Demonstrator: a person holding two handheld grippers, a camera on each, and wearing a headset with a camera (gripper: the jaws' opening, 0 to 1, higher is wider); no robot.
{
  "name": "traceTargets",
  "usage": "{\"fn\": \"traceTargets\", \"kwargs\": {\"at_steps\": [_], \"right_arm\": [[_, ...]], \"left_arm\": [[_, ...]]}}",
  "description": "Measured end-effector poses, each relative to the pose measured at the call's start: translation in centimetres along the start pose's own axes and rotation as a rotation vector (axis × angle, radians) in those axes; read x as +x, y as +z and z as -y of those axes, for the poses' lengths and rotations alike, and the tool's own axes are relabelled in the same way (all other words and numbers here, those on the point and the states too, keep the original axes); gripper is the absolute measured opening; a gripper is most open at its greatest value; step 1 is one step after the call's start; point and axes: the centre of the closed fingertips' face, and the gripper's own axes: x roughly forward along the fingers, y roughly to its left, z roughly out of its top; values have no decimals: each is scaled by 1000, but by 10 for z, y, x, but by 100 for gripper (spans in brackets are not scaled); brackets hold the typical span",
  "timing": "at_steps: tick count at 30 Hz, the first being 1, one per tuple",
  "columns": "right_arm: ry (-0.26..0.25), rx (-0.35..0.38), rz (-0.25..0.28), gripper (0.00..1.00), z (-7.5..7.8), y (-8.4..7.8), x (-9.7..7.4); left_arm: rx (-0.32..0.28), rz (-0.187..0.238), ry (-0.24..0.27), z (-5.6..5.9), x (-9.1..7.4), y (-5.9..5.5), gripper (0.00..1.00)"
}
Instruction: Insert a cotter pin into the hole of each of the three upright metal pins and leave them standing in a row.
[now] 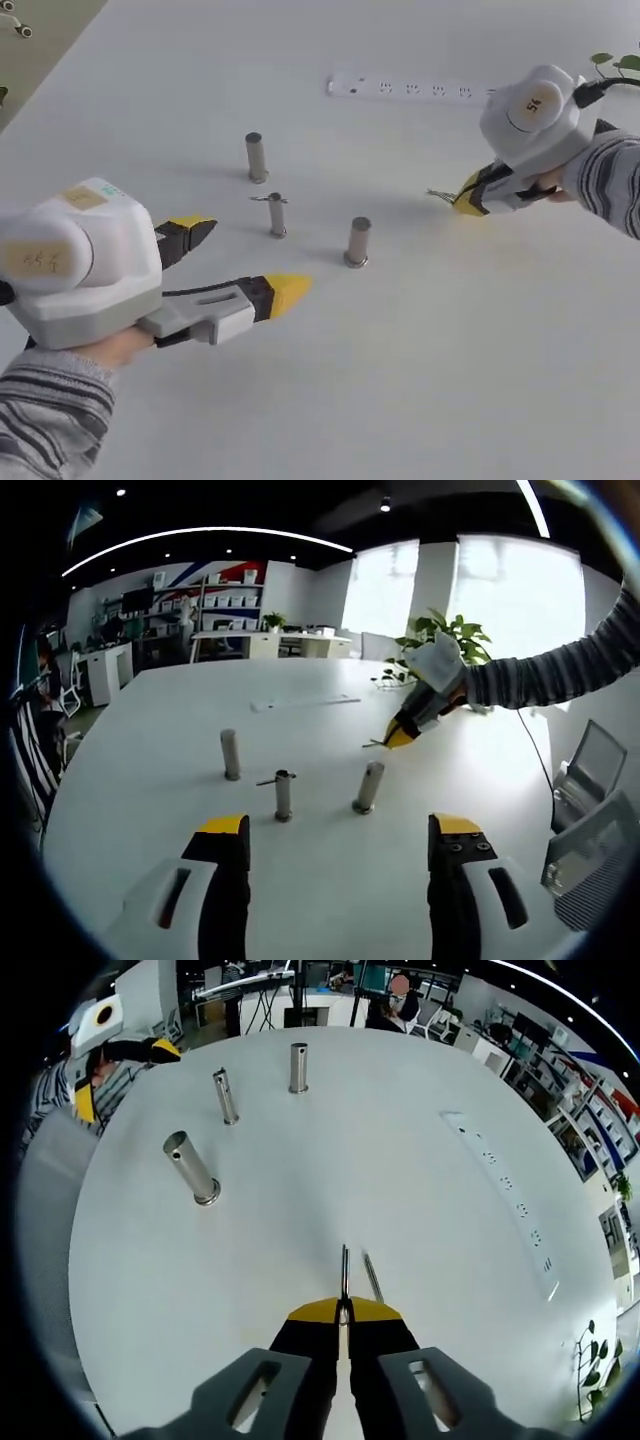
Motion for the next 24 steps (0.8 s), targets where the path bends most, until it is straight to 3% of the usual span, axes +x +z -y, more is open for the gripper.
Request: {"fn": "traceTargets", "kwargs": {"at_steps": [5,9,14,17,24], "right_arm": [[-9,-58,58,0,-13,16,-9],[-20,-110,128,0,-26,35,-19],[-27,-152,192,0,-42,53,-30],[-28,-216,220,0,-55,64,-37],[-6,-284,271,0,-72,79,-44]], "left_arm": [[42,-7,-32,10,4,7,65],[73,15,-71,20,9,17,58],[60,16,-116,29,16,24,50],[64,6,-136,35,21,28,46],[12,-49,-179,44,31,27,36]]}}
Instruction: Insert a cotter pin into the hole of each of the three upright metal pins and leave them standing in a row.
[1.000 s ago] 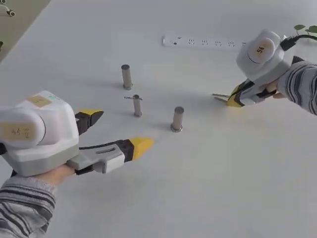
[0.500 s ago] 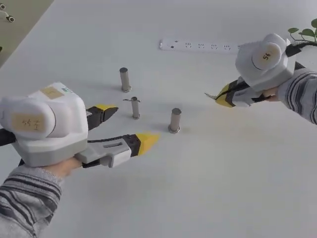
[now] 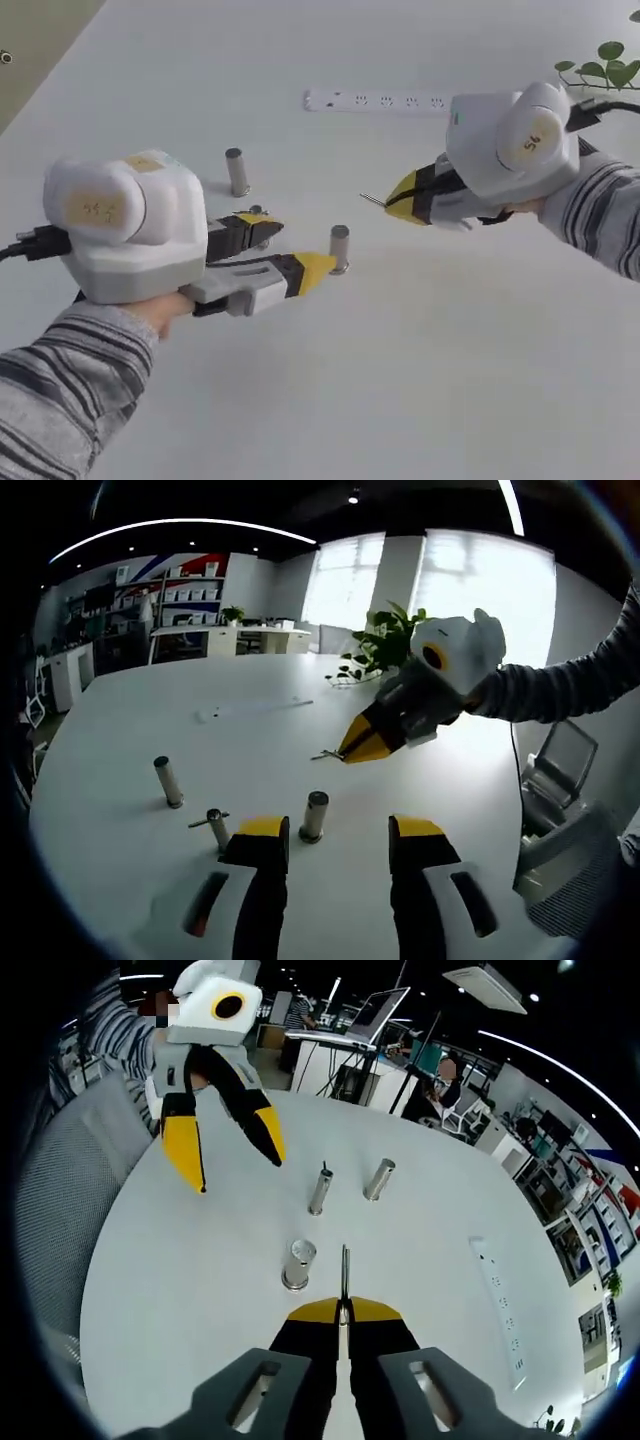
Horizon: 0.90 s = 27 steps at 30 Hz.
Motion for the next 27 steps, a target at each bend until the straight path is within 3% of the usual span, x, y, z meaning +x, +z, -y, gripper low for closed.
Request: {"fn": "traceTargets", "kwargs": {"at_steps": [3,10,17,27], "right_arm": [[11,-46,20,0,-5,7,-2],[26,-146,51,0,-25,28,-6],[43,-185,79,0,-38,44,-8],[66,-212,99,0,-45,53,-5]], "left_arm": [[-47,4,-21,2,2,4,32],[-228,40,-66,3,4,15,21],[-261,36,-77,6,5,14,16],[-290,33,-93,8,9,14,6]]}}
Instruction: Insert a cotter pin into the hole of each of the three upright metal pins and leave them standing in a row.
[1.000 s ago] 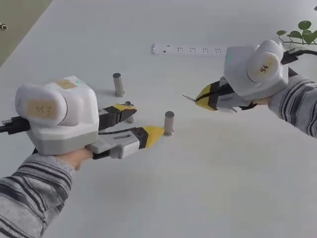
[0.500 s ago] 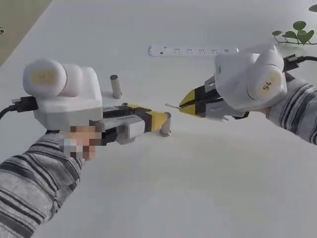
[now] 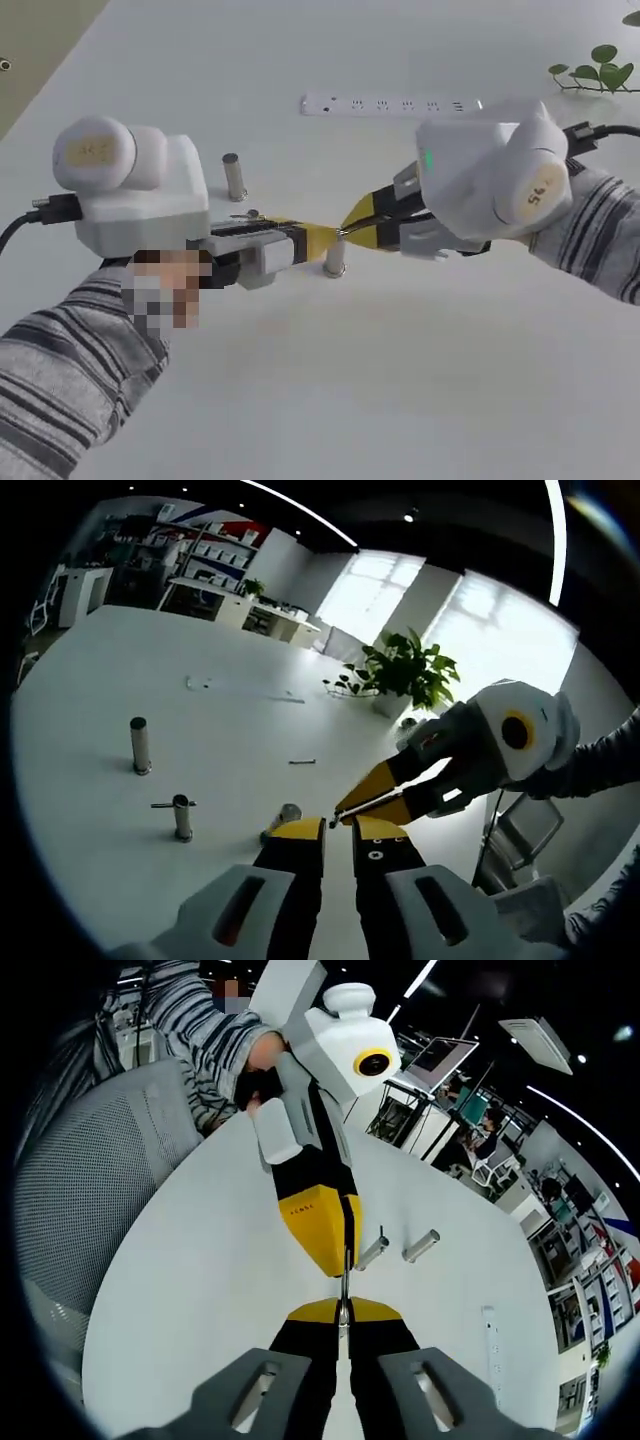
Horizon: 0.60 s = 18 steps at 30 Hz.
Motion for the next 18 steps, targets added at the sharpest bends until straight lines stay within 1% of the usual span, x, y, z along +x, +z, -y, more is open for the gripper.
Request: {"fn": "traceTargets", "kwargs": {"at_steps": [3,5,7,14,18], "right_arm": [[2,-1,1,0,-1,1,1],[3,5,5,0,-1,2,2],[-1,7,7,0,-1,2,2],[-4,22,6,0,-2,2,2],[-6,28,8,0,-2,3,1]], "left_arm": [[-7,6,-5,1,1,2,3],[9,7,-1,0,1,2,0],[19,4,-2,0,2,1,0],[14,-9,-4,0,4,-3,0],[35,-5,-9,1,3,-3,0]]}}
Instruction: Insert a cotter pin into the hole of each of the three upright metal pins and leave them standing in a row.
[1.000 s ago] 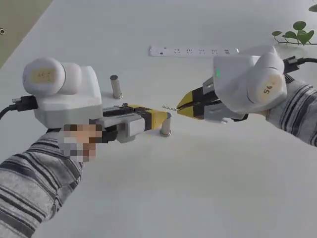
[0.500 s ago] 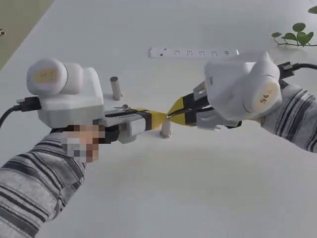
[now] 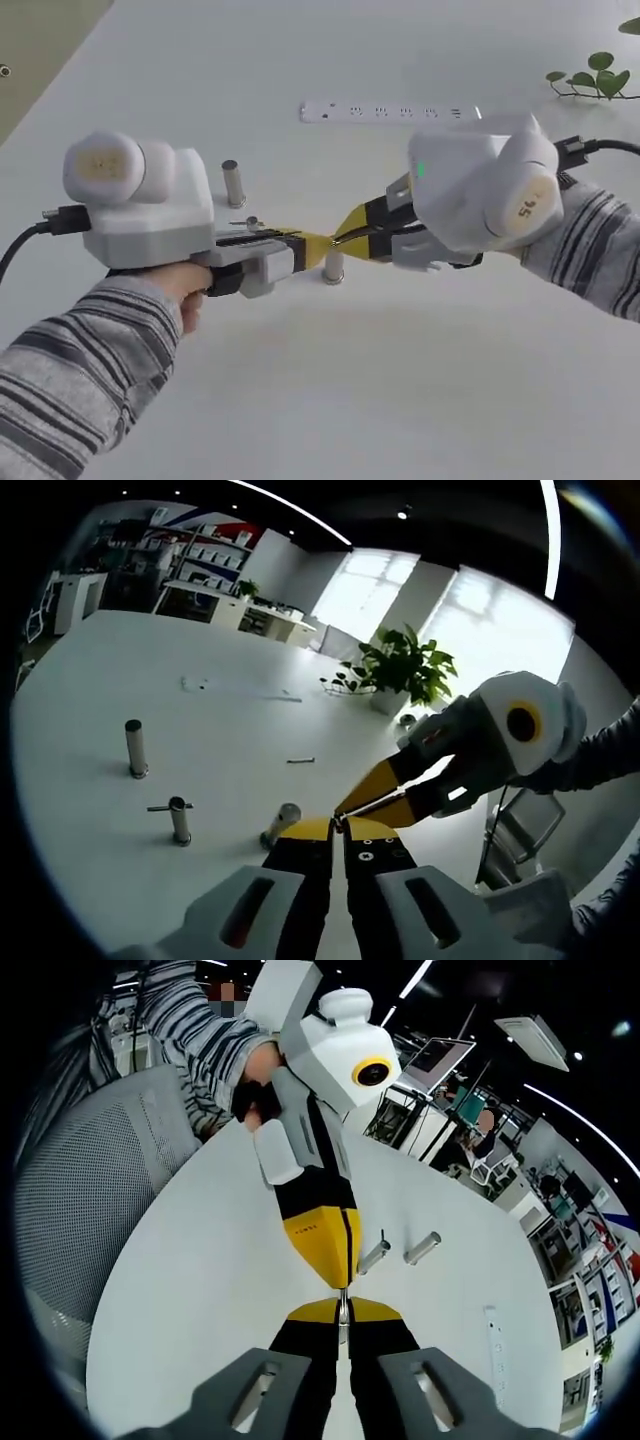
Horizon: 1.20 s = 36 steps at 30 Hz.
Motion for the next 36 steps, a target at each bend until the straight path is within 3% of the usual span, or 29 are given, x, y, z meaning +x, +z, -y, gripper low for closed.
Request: {"fn": "traceTargets", "kwargs": {"at_steps": [4,8,11,15,16,23,26,30,33,36], "right_arm": [[9,48,16,0,-1,1,-2],[26,107,26,0,-5,1,0],[45,195,34,0,-8,-2,1],[40,359,92,3,-4,-4,0],[57,402,98,3,-6,-6,0],[139,702,227,9,-13,3,-1],[161,773,230,10,-17,1,0],[180,776,231,14,-22,-1,2],[218,822,266,14,-26,2,2],[256,849,294,14,-31,5,1]], "left_arm": [[81,7,-7,3,-1,1,0],[75,-4,-10,3,-1,-1,0],[143,-14,-5,2,-2,-3,0],[180,-13,-15,-1,-7,-4,0],[219,-24,-6,-4,-9,-7,0],[297,-9,-24,-9,-19,-16,0],[334,-2,-22,-9,-21,-18,0],[379,-18,-61,-3,-22,-23,0],[388,-25,-103,4,-22,-26,0],[403,-24,-113,6,-23,-26,0]]}}
